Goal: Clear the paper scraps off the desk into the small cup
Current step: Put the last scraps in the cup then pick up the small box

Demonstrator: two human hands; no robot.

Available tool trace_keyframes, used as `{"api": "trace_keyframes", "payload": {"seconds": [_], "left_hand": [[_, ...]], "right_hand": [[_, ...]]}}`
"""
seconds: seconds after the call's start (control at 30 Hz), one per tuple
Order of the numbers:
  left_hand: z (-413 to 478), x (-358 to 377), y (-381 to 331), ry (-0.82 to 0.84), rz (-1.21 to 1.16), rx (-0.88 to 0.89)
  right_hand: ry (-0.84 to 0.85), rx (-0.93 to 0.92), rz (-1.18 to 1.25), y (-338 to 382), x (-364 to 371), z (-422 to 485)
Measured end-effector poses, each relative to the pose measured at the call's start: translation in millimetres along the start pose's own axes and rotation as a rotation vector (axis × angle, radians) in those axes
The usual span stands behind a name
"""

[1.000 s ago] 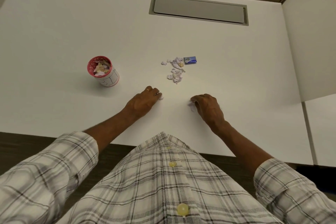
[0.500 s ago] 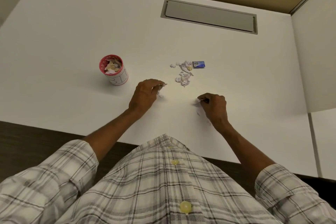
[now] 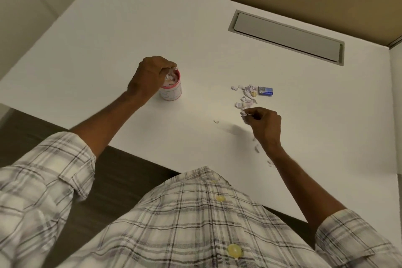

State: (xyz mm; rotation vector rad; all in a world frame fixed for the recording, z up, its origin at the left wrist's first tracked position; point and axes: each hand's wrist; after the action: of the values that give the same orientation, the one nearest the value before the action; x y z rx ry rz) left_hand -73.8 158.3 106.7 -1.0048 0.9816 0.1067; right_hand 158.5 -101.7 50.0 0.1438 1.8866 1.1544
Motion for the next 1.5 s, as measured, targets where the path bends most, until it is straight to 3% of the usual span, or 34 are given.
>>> {"api": "trace_keyframes", "payload": {"seconds": [0.13, 0.37, 0.63, 0.93, 1.23, 1.5], "left_hand": [[6, -4, 11, 0.105, -0.031, -0.06], [13, -1, 20, 0.138, -0.061, -0.11], [9, -10, 29, 0.045, -0.115, -0.089], [4, -17, 41, -0.047, -0.225, -0.163], [8, -18, 52, -0.046, -0.217, -0.179], [9, -13, 53, -0.016, -0.22, -0.183]], "right_hand": [[0.051, -0.067, 0.056, 28, 6, 3], [0.127, -0.169, 0.088, 91, 31, 17], [0.148, -0.292, 0.03, 162, 86, 45], [0.196, -0.381, -0.169, 195, 142, 62], [0.371, -0.39, -0.334, 207, 158, 64], [0.216, -0.383, -0.304, 201, 151, 66]]}}
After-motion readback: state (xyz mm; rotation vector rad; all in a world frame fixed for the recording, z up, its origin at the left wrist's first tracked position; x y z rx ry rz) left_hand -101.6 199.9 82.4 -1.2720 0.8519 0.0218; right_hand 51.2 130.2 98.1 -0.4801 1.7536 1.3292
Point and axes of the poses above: each hand's wrist, its own z-axis towards the middle knuckle, its own x-axis out of the palm, y = z × x, and after that the axes turned 8 degrees about -z, right-handed
